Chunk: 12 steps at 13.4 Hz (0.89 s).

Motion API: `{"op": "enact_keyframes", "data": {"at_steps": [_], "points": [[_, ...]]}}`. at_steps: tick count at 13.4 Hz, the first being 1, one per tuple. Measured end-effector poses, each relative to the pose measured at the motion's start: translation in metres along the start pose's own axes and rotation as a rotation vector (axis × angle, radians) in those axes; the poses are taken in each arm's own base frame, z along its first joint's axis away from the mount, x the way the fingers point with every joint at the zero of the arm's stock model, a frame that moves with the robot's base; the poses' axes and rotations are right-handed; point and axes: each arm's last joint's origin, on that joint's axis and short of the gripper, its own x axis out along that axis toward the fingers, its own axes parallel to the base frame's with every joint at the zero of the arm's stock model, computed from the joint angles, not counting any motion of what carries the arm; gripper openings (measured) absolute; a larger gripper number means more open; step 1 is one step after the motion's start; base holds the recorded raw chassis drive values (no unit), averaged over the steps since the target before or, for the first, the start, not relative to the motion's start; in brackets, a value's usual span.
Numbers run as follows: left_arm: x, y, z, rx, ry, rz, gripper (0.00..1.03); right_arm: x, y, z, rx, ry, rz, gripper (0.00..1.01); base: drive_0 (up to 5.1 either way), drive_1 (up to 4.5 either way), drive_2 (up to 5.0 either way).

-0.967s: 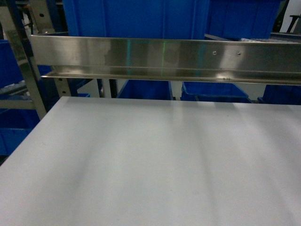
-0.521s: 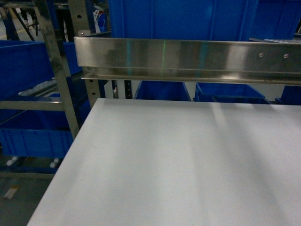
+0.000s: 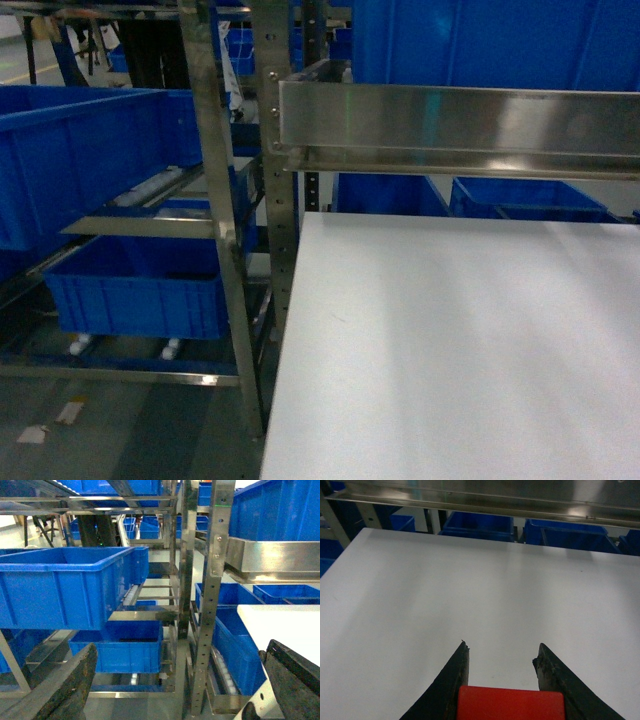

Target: Place magnetic block on left shelf second layer

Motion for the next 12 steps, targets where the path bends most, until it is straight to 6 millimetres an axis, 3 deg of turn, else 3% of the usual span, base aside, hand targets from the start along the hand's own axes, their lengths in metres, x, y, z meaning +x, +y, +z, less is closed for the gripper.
{"op": "enact_keyframes", "data": {"at_steps": [12], "points": [[0.0000, 0.0000, 0.0001, 0.000, -0.001, 0.000, 0.98, -0.0001, 0.0000, -0.0001, 0.000, 0.000, 0.000, 0.33, -4.9, 2.46, 2.5]]}}
